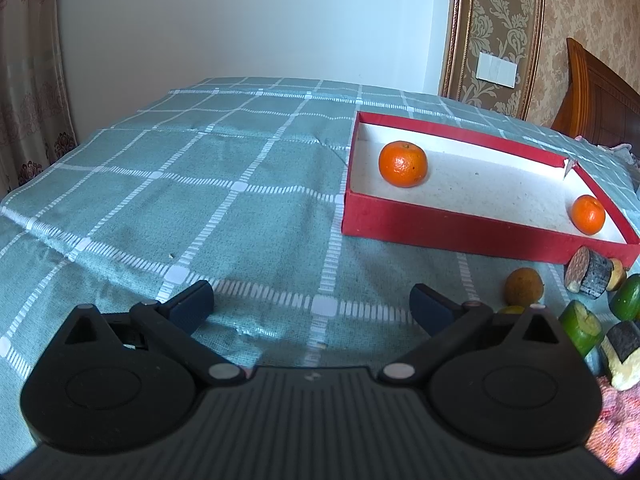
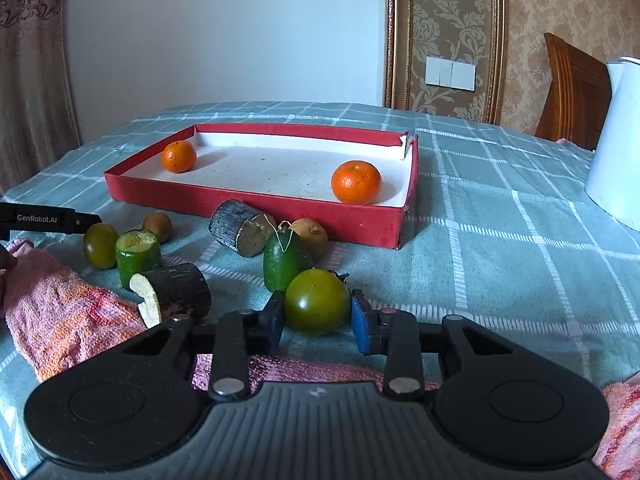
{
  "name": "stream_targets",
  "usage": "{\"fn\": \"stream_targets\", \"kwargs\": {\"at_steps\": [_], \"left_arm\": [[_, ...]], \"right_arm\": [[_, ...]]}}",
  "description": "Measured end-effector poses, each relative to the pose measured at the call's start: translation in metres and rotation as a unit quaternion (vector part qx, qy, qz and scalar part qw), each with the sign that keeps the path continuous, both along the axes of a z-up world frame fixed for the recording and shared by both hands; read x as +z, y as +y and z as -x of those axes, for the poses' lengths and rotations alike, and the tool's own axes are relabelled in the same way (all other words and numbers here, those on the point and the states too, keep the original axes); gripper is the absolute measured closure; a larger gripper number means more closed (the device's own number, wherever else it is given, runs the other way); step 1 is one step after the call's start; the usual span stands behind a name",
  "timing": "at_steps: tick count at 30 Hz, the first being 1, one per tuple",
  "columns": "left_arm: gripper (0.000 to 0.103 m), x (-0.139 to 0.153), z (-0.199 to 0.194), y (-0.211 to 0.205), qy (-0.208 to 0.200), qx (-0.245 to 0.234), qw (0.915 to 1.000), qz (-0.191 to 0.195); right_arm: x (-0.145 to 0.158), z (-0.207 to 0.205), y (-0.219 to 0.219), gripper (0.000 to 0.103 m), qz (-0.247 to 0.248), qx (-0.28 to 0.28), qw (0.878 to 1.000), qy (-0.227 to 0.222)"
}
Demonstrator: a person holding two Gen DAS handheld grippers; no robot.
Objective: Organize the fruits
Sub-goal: 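Grasp the green tomato with the right gripper and lift it, then carry the green tomato into the tray and open the right gripper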
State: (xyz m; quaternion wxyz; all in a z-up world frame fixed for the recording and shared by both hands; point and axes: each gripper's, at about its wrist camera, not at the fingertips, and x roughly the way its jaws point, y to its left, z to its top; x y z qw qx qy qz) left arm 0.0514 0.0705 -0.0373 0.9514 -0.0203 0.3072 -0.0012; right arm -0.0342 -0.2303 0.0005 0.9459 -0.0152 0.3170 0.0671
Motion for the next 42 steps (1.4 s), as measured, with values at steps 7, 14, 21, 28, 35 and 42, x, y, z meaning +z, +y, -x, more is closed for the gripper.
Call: {"fn": "stream_targets", "kwargs": {"at_steps": [7,14,21,28,35,42], "left_arm": [[0.000,0.000,0.000,0.000,0.001,-0.001,1.0000,-0.004],[0.000,0.000,0.000,-0.001,0.002,-0.001,1.0000,-0.005],[0.000,-0.001,-0.001,0.000,0.002,-0.001,1.0000,-0.007],[0.000,-0.001,-0.001,-0.001,0.003,-0.001,1.0000,-0.009],[0.000,-0.001,-0.001,-0.001,0.003,-0.001,1.0000,-0.009],[0.000,-0.001,-0.001,-0.001,0.003,-0.001,0.9999,-0.010]], "right_arm": [[0.001,0.002,-0.004,0.069,-0.004,-0.007,1.000,-0.003],[0.005,0.006,-0.007,0.069,-0.008,-0.010,1.000,-0.012],[0.017,0.006,-0.017,0.069,-0.010,-0.017,0.999,-0.027],[0.033,-0.016,-0.017,0.069,-0.006,-0.019,0.999,-0.042],[0.048,-0.067,-0.005,0.069,0.024,-0.024,0.997,-0.065],[0.040,-0.136,-0.004,0.069,0.038,-0.045,0.998,-0.038]]}}
